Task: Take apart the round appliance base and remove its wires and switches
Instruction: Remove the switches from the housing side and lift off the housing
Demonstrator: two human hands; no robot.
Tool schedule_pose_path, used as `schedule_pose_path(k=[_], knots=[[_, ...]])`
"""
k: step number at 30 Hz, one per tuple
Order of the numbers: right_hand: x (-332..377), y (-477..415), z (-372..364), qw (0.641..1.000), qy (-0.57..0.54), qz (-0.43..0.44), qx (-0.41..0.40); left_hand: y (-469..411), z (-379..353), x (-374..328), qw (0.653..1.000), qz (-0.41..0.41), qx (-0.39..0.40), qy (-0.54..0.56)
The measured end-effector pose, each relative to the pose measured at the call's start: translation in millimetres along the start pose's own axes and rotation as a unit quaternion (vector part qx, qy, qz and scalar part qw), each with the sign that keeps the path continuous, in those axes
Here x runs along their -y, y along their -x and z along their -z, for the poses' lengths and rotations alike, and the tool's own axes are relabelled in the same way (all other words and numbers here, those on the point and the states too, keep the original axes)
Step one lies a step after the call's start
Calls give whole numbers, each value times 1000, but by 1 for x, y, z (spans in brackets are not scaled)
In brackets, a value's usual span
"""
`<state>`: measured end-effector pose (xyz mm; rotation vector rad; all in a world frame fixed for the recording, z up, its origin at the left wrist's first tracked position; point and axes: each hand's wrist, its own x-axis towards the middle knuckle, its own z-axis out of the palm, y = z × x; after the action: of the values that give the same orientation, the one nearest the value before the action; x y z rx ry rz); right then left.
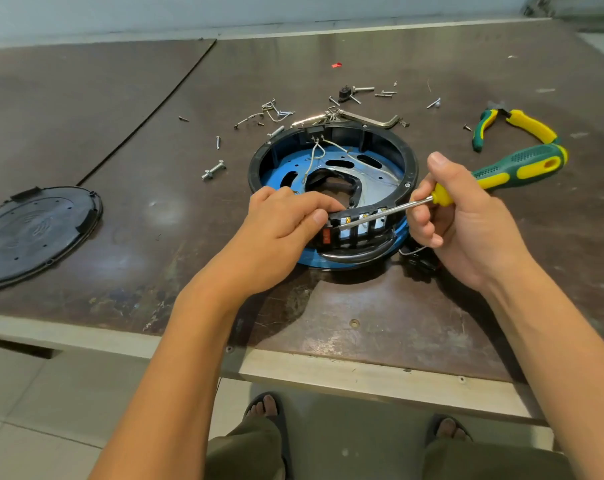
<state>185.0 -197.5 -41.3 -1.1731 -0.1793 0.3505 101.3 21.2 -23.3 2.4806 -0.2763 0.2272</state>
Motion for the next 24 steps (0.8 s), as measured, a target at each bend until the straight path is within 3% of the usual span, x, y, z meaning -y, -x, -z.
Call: schedule_pose_path(k=[19,24], knots=[[0,-14,-12,996,-30,-34,-77,-1,-4,3,1000,2,-24,-8],[-3,-8,-7,997,13,-14,-71,0,-3,4,1000,2,-29,-3]])
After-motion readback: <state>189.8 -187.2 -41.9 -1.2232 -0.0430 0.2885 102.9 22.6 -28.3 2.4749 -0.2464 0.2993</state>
